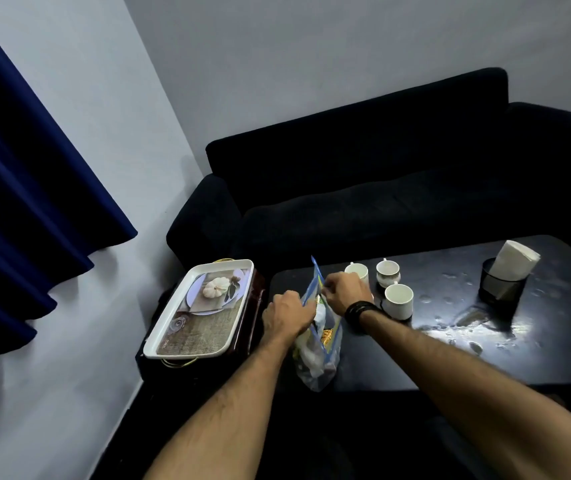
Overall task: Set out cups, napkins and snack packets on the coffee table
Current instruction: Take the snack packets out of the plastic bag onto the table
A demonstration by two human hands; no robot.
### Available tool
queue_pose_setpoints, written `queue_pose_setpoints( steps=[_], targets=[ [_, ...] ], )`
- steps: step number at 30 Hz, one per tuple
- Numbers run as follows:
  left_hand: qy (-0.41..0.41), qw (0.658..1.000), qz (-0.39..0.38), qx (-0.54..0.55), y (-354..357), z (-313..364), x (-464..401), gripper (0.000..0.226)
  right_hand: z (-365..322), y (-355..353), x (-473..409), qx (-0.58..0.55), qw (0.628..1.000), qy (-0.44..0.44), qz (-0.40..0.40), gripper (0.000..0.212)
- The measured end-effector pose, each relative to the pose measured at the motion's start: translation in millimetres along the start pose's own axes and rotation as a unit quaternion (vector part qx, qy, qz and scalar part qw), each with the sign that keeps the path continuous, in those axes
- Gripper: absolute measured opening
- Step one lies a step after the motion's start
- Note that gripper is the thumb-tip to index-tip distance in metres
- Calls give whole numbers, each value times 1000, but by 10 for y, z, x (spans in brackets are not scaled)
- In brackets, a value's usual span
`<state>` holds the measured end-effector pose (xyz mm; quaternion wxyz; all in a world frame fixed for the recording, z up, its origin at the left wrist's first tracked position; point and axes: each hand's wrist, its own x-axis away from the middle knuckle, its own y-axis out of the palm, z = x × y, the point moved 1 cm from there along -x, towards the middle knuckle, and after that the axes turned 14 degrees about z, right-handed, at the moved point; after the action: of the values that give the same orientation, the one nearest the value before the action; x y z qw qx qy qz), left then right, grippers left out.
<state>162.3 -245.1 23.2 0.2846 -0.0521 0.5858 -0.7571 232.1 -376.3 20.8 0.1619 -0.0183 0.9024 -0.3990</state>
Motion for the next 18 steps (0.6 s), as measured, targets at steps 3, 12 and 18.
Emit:
queue_pose_setpoints(
  steps=[3,12,18],
  targets=[
    [14,997,37,-62,-14,-5,-95,52,-23,51,43,1,999,-37,-9,20],
    [-20,989,96,-109,-127,-220,-230,40,290,-159,-141,37,991,111,71,22],
    [-56,990,121,-50,-104,-205,-131,44,143,-83,-3,13,996,85,-9,33]
  ],
)
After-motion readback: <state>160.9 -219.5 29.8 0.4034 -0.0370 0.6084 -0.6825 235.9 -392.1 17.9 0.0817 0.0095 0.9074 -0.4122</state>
